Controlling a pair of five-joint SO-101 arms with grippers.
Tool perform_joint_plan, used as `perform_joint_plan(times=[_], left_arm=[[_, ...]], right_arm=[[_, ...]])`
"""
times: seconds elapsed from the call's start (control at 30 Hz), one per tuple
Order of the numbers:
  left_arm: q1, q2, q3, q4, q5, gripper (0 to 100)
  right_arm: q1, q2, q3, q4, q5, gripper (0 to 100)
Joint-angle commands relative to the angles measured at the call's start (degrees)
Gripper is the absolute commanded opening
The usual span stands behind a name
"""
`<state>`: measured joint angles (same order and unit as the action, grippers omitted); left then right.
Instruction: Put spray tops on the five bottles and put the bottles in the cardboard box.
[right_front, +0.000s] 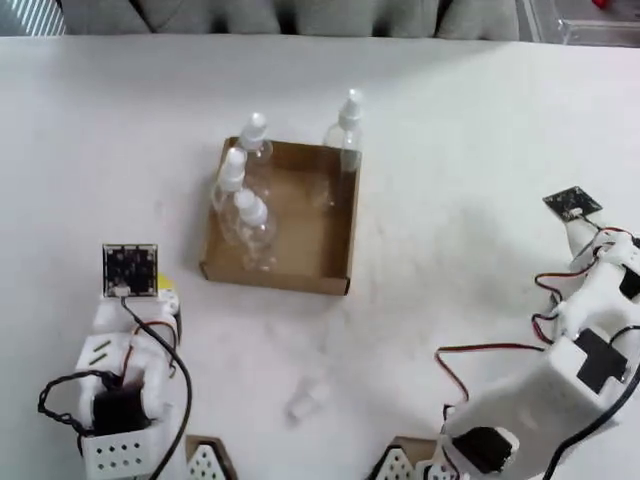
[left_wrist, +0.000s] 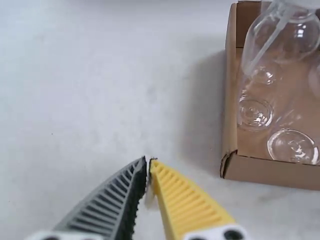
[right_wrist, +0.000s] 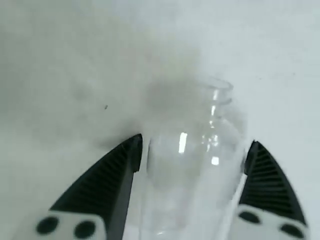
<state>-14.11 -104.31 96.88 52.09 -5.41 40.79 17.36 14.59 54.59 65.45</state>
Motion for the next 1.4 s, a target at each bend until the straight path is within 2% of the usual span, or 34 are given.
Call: perform_joint_plan(times=[0.0, 0.07, 0.17, 0.23, 0.33, 0.57, 0.7, 0.9, 1.0, 1.2, 1.37], left_arm=[[0.84, -0.22, 0.09, -0.35, -0.53, 2], [0.84, -0.22, 0.09, -0.35, -0.53, 2], [0.84, -0.22, 0.09, -0.44, -0.53, 2], [0.84, -0.22, 0.09, -0.44, -0.53, 2], [0.84, -0.22, 0.09, -0.44, -0.53, 2], [0.84, -0.22, 0.09, -0.35, -0.53, 2], [0.84, -0.22, 0.09, -0.18, -0.53, 2], [1.63, -0.22, -0.09, 0.00, -0.09, 2], [2.68, -0.22, -3.96, 4.48, -0.26, 2], [6.99, -0.04, -22.86, 19.87, -0.26, 2], [11.56, 8.31, -32.70, 23.74, -0.35, 2]], right_arm=[[-0.75, -0.48, -2.73, 0.31, 0.26, 13.3], [-0.75, -0.84, -2.81, 0.40, 0.18, 1.3], [-0.31, -2.51, -2.64, 1.36, 0.09, 6.0], [-0.13, -4.35, -2.73, 4.18, -1.41, 5.3], [-0.31, -8.31, -2.73, 10.15, -5.45, 1.1], [-0.75, -20.35, 0.00, 26.51, -9.05, 2.3], [-0.84, -27.91, 8.79, 25.63, -13.27, 1.5], [-0.75, -37.23, 21.19, 20.62, -13.27, 1.5], [-0.75, -38.02, 23.74, 20.18, -13.19, 1.5], [-0.13, -38.02, 24.18, 20.09, -13.19, 1.5], [0.84, -38.02, 24.09, 17.27, -13.10, 1.5]])
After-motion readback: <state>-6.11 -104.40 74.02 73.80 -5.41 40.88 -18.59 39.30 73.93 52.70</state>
